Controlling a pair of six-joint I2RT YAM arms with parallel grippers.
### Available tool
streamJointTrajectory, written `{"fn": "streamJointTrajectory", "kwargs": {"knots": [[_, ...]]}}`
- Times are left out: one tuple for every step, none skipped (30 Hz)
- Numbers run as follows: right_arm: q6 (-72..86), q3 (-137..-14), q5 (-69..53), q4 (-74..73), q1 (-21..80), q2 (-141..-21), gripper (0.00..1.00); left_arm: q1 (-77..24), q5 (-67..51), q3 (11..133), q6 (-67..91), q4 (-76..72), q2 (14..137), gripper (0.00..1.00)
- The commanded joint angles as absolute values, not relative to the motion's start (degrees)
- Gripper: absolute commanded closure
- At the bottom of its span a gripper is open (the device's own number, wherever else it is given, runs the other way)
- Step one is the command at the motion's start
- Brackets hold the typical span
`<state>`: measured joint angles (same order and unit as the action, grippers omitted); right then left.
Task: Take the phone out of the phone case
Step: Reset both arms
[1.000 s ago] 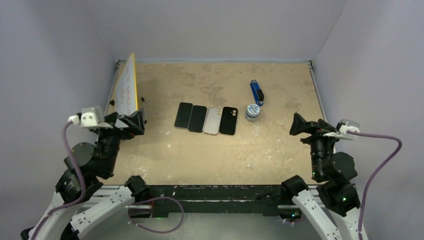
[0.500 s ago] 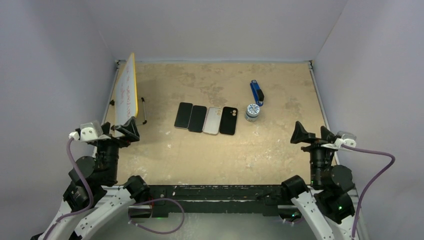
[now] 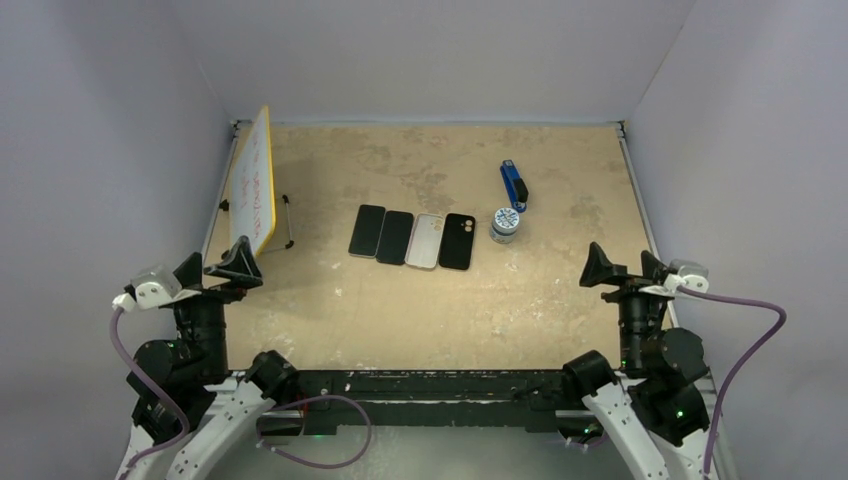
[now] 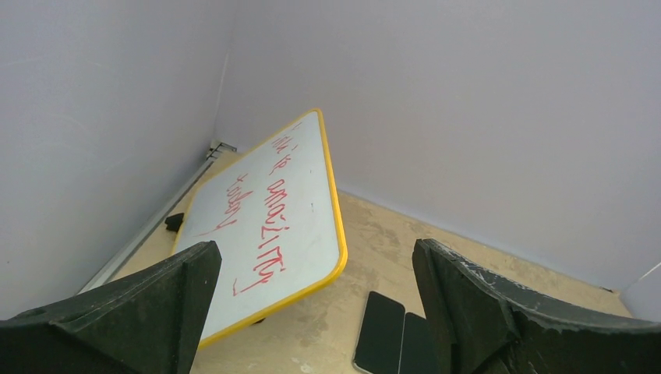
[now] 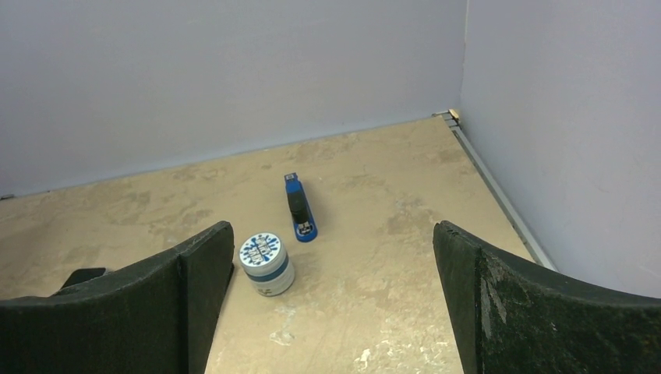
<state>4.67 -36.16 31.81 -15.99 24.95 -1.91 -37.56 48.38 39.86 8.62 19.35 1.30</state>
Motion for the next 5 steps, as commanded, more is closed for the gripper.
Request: {"fn": "streamJointTrajectory", "kwargs": {"knots": [[3.03, -37.78, 31.63, -14.15, 24.7, -2.83, 0.01, -37.32, 47.03, 39.37, 7.21, 16.61, 1.48, 0.0], [2.99, -37.87, 31.54, -14.15, 24.7, -3.07, 0.01, -37.31, 47.03, 39.37, 7.21, 16.61, 1.49, 0.0], [2.91, -37.88, 31.53, -13.89, 24.7, -3.22, 0.01, -37.34, 47.0, 39.37, 7.21, 16.56, 1.56, 0.0], [2.78, -37.89, 31.48, -13.59, 24.7, -3.29, 0.01, -37.33, 47.01, 39.37, 7.21, 16.53, 1.5, 0.0], [2.6, -37.89, 31.53, -13.42, 24.63, -3.36, 0.01, -37.27, 47.02, 39.37, 7.21, 16.52, 1.5, 0.0]]}}
